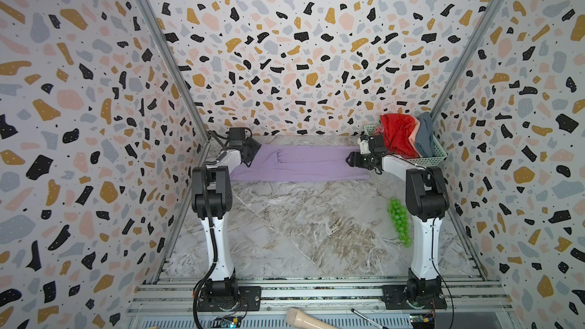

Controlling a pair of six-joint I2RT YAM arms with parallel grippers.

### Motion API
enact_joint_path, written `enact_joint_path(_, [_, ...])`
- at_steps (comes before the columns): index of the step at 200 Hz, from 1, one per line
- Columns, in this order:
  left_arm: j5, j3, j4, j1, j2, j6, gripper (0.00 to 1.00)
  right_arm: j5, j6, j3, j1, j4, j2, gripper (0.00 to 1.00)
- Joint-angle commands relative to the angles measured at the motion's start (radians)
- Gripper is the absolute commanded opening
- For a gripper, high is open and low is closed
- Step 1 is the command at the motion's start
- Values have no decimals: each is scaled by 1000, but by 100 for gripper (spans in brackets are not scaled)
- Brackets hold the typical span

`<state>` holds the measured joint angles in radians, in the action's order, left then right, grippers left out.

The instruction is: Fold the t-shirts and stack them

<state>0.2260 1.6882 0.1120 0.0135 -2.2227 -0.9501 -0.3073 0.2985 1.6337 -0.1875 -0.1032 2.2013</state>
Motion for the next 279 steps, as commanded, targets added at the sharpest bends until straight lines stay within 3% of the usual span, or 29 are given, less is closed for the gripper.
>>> enact_joint_path(1, [-50,-79,86,52,57,54,54,-19,49,74,-10,69,13,69])
enact_joint_path(40, [-47,-185,48,66,58,35,54,-7,38,85,-40,118,74,69])
enact_joint_path(100, [-24,-99,99,20,-42,135,55,-31,35,-80,-102,121,58,64])
enact_joint_path(145, [3,87,181,0,-170,188,55,-34,81,-487,-211,143,-174,61])
enact_joint_path(176, [106,242,164,22,-258,194,55,32,127,-700,-426,104,-375,62])
enact_joint_path(202, [213,367,153,75,-308,229,55,67,167,-701,-607,81,-456,65])
enact_joint_path(235, [292,456,200,114,-294,312,55,110,171,-614,-699,44,-514,66])
enact_joint_path(279, [173,247,208,112,-117,350,57,206,98,-567,-690,31,-539,71])
